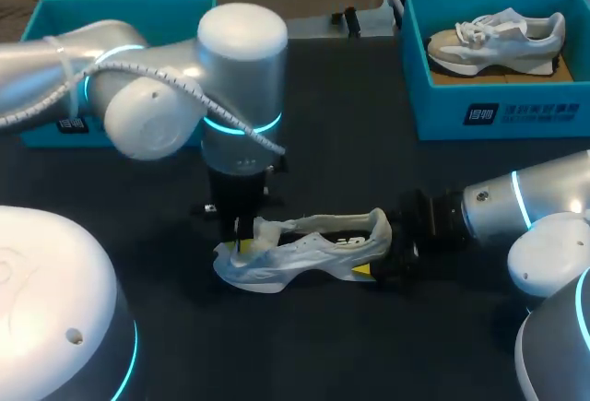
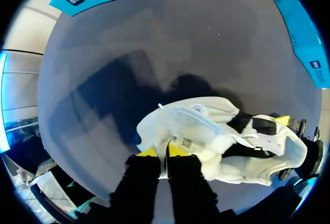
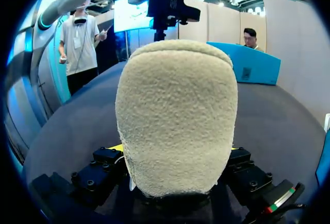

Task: Take the shoe out of the shoebox, open the shoe tongue, remove and reinsert the insole, then place the shoe into the shoebox

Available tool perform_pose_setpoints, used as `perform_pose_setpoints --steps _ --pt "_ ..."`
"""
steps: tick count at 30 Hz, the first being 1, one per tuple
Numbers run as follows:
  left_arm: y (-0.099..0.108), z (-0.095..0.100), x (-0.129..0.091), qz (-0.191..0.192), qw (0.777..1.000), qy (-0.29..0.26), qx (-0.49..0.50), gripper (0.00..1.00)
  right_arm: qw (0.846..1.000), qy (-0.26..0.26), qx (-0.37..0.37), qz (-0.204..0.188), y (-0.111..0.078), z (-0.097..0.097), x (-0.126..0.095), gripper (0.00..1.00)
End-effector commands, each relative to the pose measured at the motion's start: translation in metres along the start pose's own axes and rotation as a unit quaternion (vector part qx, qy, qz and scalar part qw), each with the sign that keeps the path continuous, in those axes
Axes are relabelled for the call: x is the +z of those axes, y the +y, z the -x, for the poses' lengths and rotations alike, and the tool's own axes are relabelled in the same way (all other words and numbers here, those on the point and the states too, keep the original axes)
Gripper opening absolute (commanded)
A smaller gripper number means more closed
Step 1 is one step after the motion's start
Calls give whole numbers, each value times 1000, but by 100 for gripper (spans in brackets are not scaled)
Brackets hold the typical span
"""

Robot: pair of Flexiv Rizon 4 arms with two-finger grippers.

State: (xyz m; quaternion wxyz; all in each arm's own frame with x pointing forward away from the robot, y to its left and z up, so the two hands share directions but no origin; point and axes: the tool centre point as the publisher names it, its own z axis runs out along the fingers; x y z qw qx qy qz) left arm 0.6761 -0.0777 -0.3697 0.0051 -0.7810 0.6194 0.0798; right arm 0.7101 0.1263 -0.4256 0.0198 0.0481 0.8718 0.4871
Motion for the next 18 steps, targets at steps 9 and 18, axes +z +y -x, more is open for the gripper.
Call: perform_pose_setpoints --steps 9,18 --pt "-3 15 14 6 1000 6 -14 65 1000 -1 1 -4 -2 0 7 0" --pt "1 17 -10 -11 1000 29 -3 100 1000 -1 1 -4 -2 0 7 0"
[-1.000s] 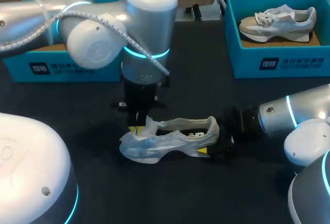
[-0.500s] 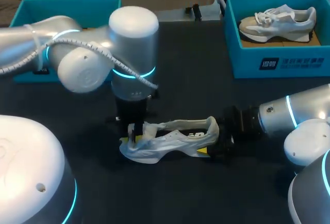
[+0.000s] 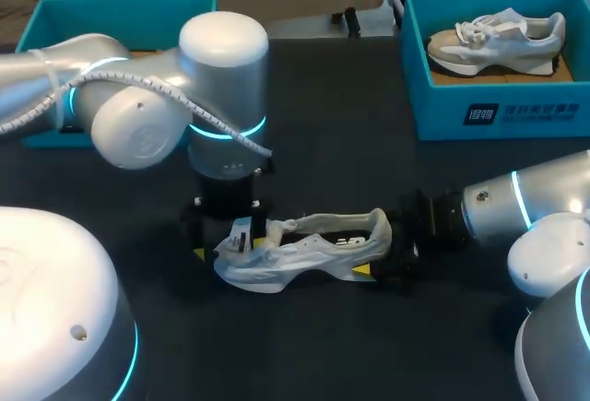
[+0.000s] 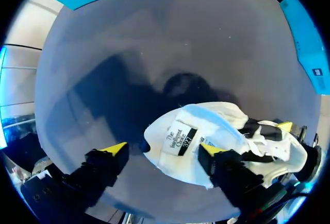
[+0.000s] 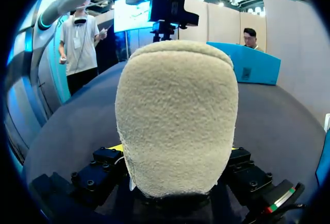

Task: Take the shoe out of the shoebox, open the shoe tongue, remove and reinsert the insole, then place the shoe into the shoebox

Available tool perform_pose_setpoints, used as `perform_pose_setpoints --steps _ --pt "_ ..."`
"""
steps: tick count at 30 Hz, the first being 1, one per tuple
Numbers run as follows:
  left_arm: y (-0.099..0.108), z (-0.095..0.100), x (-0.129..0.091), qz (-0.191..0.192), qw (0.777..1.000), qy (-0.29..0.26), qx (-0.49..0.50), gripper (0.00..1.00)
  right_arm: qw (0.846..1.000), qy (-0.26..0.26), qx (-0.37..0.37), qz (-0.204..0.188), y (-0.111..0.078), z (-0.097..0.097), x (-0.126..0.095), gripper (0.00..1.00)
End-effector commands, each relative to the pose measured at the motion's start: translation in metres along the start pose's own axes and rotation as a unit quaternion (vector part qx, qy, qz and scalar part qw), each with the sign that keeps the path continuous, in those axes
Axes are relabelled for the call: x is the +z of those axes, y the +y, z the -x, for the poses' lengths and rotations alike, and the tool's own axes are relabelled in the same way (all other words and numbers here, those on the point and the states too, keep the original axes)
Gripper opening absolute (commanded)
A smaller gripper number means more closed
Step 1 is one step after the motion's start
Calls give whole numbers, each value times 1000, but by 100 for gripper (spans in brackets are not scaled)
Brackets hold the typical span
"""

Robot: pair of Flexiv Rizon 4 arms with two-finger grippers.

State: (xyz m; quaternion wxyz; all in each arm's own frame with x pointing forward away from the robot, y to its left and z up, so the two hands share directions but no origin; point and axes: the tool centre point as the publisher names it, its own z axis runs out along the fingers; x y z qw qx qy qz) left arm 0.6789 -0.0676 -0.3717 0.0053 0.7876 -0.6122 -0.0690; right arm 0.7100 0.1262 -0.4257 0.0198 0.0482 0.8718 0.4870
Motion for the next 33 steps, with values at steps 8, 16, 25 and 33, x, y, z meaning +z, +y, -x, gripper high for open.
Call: perform_pose_setpoints --steps 8,16,25,33 --pt "8 -5 -35 -36 998 21 49 100 1000 -1 1 -4 -2 0 7 0" --pt "14 -19 -68 -32 991 29 130 100 1000 -1 1 -4 -2 0 7 0" --pt "11 -37 -103 -103 938 18 330 100 1000 -1 1 -4 -2 0 7 0" --pt "16 -59 -124 -118 886 10 448 100 1000 -1 1 -4 -2 0 7 0"
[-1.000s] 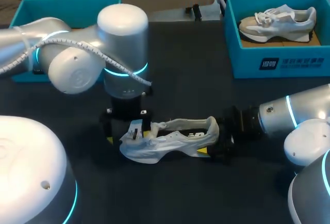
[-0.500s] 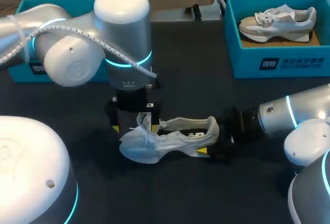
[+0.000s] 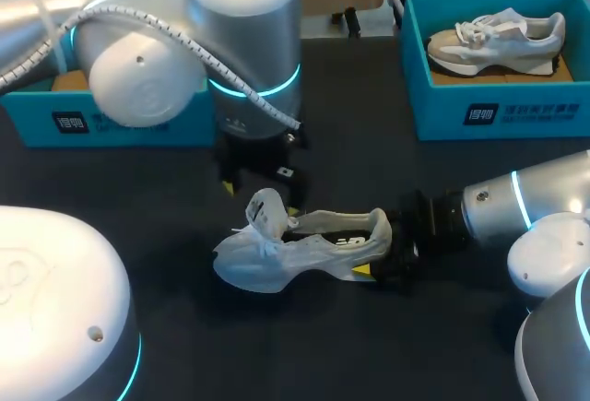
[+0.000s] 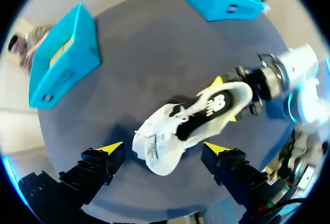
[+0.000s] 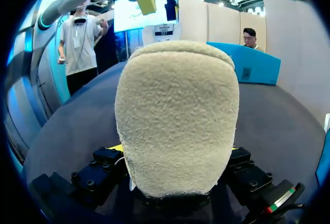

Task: Take the shoe out of the shoebox, open the shoe tongue, remove and reinsert the insole, then place the shoe into the shoebox

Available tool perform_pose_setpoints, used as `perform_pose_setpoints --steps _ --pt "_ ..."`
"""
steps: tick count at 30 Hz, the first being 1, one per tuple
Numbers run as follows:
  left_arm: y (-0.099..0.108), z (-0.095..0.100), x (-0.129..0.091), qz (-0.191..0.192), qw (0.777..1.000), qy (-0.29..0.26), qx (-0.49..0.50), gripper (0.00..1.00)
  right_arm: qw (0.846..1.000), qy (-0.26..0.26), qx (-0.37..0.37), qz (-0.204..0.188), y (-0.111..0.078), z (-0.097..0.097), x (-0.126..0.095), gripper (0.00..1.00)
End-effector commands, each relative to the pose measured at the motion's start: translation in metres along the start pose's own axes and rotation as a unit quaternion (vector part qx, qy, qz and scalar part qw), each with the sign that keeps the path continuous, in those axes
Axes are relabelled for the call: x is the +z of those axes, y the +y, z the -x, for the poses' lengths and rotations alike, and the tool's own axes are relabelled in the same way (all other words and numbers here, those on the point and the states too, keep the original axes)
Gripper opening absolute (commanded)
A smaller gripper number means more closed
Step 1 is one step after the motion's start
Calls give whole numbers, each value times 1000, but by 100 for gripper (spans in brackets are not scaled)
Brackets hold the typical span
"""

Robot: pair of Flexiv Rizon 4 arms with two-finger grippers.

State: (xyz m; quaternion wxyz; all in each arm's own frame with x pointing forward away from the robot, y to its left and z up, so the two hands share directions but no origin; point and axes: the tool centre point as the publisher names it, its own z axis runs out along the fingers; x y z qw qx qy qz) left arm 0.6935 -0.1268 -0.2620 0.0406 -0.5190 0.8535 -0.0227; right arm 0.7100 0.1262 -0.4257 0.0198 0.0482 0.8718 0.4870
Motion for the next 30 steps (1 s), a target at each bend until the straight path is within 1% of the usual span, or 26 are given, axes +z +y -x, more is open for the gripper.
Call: perform_pose_setpoints --steps 1,14,15,16,17,19,20,21,22,23,24,25,27,28,29,30 --pt "-8 -14 -12 10 995 10 95 100 1000 -1 1 -4 -2 0 7 0" --pt "-8 -14 -12 10 995 10 95 100 1000 -1 1 -4 -2 0 7 0" --pt "-7 -15 -10 1 992 33 121 100 1000 -1 1 -4 -2 0 7 0" --pt "-6 -16 -4 -28 983 45 176 100 1000 -1 1 -4 -2 0 7 0" --pt "-6 -17 0 -41 976 47 209 100 1000 -1 1 -4 -2 0 7 0" --pt "-10 -17 8 -43 963 45 261 100 1000 -1 1 -4 -2 0 7 0" --pt "-12 -18 12 -58 953 42 295 100 1000 -1 1 -4 -2 0 7 0" --pt "-14 -18 16 -55 951 40 301 100 1000 -1 1 -4 -2 0 7 0" --pt "-19 -20 20 -56 947 25 316 100 1000 -1 1 -4 -2 0 7 0" --pt "-19 -21 22 -67 940 17 333 100 1000 -1 1 -4 -2 0 7 0" --pt "-22 -22 25 -56 932 28 357 100 1000 -1 1 -4 -2 0 7 0" --pt "-24 -23 26 -69 924 25 374 100 1000 -1 1 -4 -2 0 7 0" --pt "-27 -24 29 -69 910 40 407 100 1000 -1 1 -4 -2 0 7 0" --pt "-28 -25 29 -74 901 37 426 77 1000 -1 1 -4 -2 0 7 0" --pt "-28 -28 28 -75 895 34 439 43 1000 -1 1 -4 -2 0 7 0" --pt "-29 -30 28 -79 892 32 445 38 1000 -1 1 -4 -2 0 7 0"
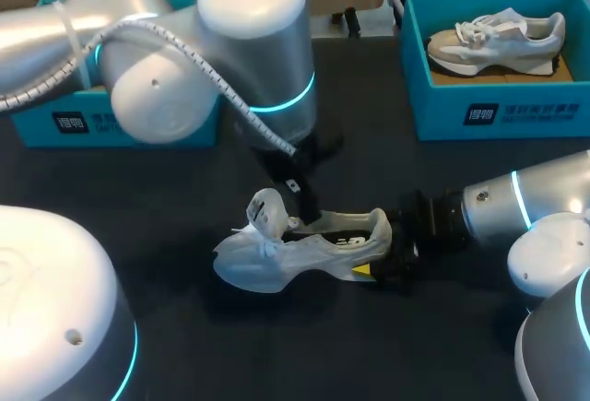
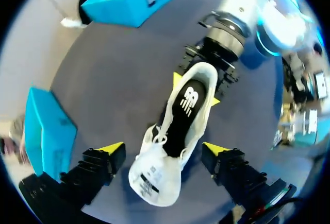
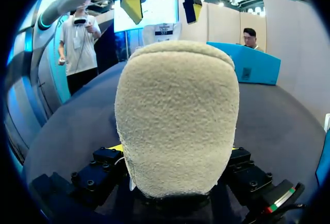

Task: Take the shoe out of the shoebox, open the shoe tongue, remove and reinsert the insole, then place the shoe into the shoebox

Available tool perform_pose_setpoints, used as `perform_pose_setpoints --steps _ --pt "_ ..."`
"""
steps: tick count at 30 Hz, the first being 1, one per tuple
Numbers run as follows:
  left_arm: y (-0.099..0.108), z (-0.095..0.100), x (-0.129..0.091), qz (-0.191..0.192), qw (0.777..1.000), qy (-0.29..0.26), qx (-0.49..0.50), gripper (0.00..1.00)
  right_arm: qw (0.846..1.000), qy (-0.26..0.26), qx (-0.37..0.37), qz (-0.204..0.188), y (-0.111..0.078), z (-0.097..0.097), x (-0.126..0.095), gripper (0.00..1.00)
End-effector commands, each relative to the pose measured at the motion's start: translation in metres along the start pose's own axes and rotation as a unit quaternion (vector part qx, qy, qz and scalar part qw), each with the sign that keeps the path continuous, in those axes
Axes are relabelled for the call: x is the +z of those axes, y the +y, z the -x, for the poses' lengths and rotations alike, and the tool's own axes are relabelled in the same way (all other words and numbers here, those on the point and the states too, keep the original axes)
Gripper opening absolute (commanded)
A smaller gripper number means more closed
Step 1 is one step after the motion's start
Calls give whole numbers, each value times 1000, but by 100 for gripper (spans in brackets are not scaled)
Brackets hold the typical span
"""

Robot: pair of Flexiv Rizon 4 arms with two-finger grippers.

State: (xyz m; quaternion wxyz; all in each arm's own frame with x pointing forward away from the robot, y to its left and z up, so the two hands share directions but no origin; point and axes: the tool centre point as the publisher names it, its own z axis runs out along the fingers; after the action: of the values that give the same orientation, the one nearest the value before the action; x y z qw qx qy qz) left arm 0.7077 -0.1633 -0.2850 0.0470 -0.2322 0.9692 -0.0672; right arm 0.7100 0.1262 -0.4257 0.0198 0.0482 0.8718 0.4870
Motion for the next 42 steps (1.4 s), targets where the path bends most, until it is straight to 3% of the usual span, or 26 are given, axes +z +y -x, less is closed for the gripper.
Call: perform_pose_setpoints --steps 1,2,15,18,35,42 --pt "-4 -2 4 -29 985 9 172 22 1000 -1 1 -4 -2 0 7 0" --pt "-6 -4 4 -29 983 18 182 0 1000 -1 1 -4 -2 0 7 0" --pt "-29 -31 -7 -41 970 54 235 0 1000 -1 1 -4 -2 0 7 0" --pt "-37 -39 -8 -25 983 13 181 0 1000 -1 1 -4 -2 0 7 0" --pt "-37 -39 -8 -25 983 13 181 0 1000 -1 1 -4 -2 0 7 0" --pt "-41 -39 20 5 971 66 232 0 1000 -1 1 -4 -2 0 7 0"
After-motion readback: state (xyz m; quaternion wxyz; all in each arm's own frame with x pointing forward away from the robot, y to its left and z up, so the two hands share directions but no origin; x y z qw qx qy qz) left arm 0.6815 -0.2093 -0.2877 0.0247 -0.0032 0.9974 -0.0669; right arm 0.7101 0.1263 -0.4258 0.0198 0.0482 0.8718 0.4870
